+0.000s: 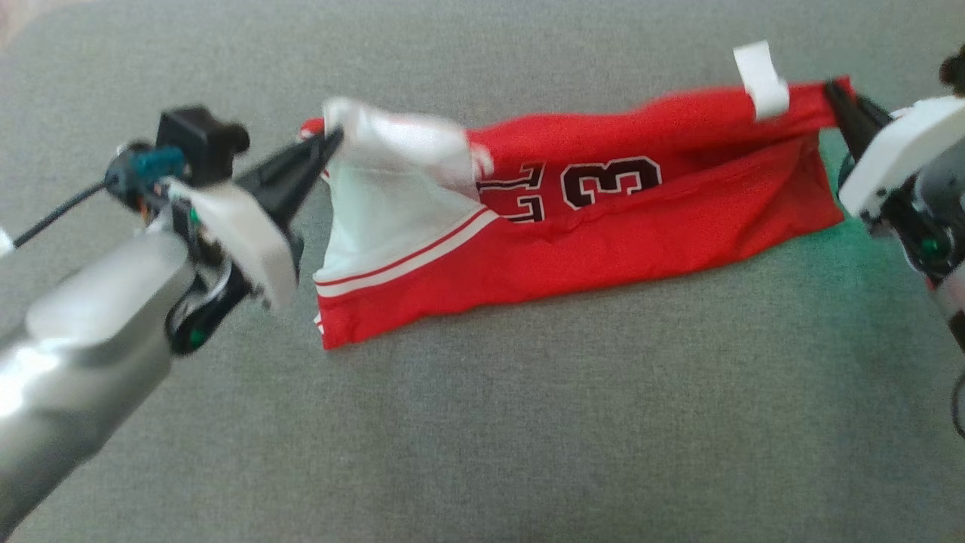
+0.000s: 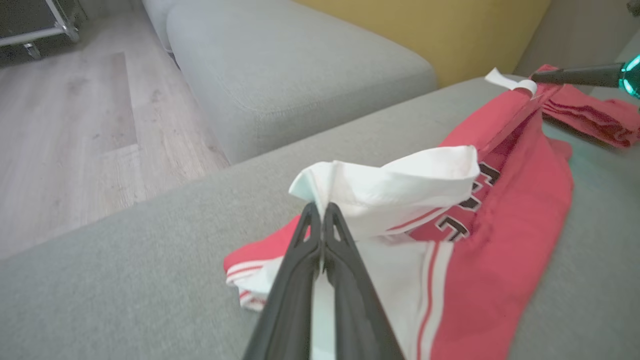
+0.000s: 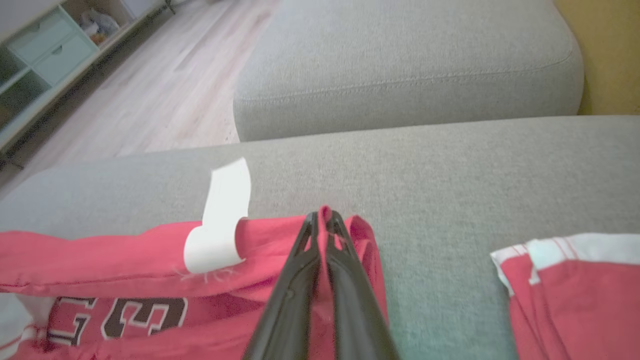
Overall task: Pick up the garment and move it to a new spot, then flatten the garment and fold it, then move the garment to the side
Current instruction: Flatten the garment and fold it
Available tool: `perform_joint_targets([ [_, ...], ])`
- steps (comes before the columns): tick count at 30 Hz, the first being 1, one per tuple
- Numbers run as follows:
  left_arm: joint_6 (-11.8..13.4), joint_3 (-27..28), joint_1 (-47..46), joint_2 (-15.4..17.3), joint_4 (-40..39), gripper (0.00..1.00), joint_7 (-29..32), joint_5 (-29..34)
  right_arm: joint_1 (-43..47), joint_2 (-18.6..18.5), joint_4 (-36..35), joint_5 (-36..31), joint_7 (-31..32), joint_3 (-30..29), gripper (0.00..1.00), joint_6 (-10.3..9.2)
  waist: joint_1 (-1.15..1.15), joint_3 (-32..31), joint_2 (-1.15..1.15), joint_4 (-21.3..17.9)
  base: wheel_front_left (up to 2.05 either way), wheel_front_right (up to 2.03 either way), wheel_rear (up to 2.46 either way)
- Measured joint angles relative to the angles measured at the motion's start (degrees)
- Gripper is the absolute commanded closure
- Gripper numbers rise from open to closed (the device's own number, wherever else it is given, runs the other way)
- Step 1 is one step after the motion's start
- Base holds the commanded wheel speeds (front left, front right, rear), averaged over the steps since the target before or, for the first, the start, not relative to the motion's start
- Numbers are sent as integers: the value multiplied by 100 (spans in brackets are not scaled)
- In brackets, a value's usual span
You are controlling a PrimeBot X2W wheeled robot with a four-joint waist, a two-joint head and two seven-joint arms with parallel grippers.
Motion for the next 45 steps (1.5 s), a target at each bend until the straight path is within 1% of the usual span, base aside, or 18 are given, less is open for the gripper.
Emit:
perform_joint_targets([
  [4,0,-148,244,482,-794,100,493,-42,150,-205,-76,149,231,266,100,0,0,-166,0,6,0,0,0],
  [8,0,-218,537,745,-1343,100,943,-156,265,-353,-137,254,511,560,100,0,0,-248,0,-7,0,0,0],
  [13,0,-231,713,909,-1655,100,1423,-172,344,-516,-223,336,855,929,100,0,0,-290,0,-22,0,0,0],
  [18,0,-231,900,955,-1845,100,1805,-253,344,-635,-382,453,1100,1202,100,0,1,-312,0,-48,0,0,0],
  [21,0,-234,1016,961,-1874,100,1886,-257,343,-697,-411,511,1237,1350,100,0,0,-322,0,-73,0,0,0],
  [25,0,-234,1018,942,-1813,100,1893,-100,342,-712,-389,594,1291,1472,100,0,1,-297,0,-99,0,0,0],
  [26,0,-234,1020,926,-1763,72,1893,-99,341,-711,-359,626,1291,1483,5,0,1,-290,0,-105,0,0,0],
  [27,0,-234,1025,905,-1704,6,1893,-75,338,-708,-304,664,1316,1488,0,0,1,-283,0,-111,0,0,0],
  [28,0,-234,1033,881,-1639,0,1891,-44,337,-708,-266,694,1367,1513,0,0,1,-278,0,-116,0,0,0],
  [32,0,-235,1107,791,-1430,0,1757,42,324,-695,-204,765,1216,1513,0,0,1,-301,0,-152,0,0,0],
  [34,5,-182,1107,769,-1250,0,1456,151,315,-671,-188,843,989,1421,0,0,1,-355,0,-176,0,0,0],
  [35,68,-91,1107,760,-1165,0,1245,190,310,-651,-192,896,809,1332,0,0,1,-390,0,-191,0,0,0],
  [36,178,40,1104,742,-1082,0,982,226,301,-622,-201,970,566,1205,0,0,1,-427,0,-207,0,0,0],
  [38,534,370,1084,646,-899,0,366,320,237,-532,-281,1134,-36,942,0,0,1,-513,0,-239,0,0,0],
  [41,877,708,1062,475,-732,0,-436,424,87,-413,-468,1061,-996,778,0,0,1,-677,0,-282,0,0,0],
  [43,1132,932,1110,352,-639,0,-758,390,68,-303,-506,961,-1653,625,0,0,1,-801,0,-307,0,0,0],
  [44,1263,1061,1162,304,-620,0,-853,391,73,-233,-508,896,-1903,546,0,0,1,-867,0,-320,0,0,0],
  [45,1407,1240,1244,252,-622,0,-912,391,79,-180,-524,782,-2022,487,0,0,1,-930,0,-335,0,0,0],
])
